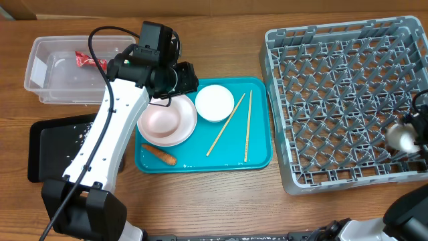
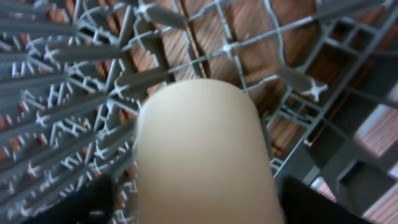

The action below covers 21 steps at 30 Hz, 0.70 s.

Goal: Sort waste into correct bins and load items into the dishwasher
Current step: 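Place the white cup upside down in the dish rack with the right gripper, then grasp the white bowl with the right gripper and lift it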

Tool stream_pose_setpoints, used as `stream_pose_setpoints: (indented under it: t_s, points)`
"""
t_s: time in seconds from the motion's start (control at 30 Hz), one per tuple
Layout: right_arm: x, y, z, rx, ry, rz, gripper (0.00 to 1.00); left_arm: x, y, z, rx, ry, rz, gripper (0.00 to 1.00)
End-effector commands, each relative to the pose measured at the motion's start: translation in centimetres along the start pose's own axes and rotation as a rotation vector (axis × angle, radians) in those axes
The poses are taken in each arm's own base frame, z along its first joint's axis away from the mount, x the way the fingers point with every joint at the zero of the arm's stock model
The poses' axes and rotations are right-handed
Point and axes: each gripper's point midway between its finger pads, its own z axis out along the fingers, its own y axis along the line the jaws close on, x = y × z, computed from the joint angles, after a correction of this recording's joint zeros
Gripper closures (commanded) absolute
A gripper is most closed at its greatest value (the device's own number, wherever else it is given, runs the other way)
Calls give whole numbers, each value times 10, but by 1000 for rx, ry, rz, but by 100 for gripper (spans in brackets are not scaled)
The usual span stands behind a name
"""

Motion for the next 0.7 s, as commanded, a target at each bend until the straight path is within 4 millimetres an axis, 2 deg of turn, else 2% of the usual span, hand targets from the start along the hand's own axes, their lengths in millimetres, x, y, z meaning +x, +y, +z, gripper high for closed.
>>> stream_pose_setpoints:
  t_s: [0.0, 0.1, 0.2, 0.37, 0.43, 0.53, 0.67]
  points:
    - [-7, 1, -5, -2, -24, 0, 6, -2, 0, -2, -8, -10, 19, 42]
    - [-5, 11, -5, -57, -10, -5, 5, -2, 0, -2, -9, -10, 19, 42]
    - [-3, 29, -8, -157, 0, -43, 7, -2, 1, -2, -17, -13, 19, 41]
    - [-7, 65, -32, -327, -39, -156, 8, 0, 2, 0, -34, -7, 23, 39]
    - [-6, 90, -49, -396, -69, -252, 8, 0, 3, 3, -36, -1, 23, 38]
    - [15, 139, -69, -498, -83, -447, 9, 4, 4, 10, -46, 22, 17, 38]
    - [58, 191, -71, -565, -45, -646, 11, 9, 8, 13, -59, 50, 10, 39]
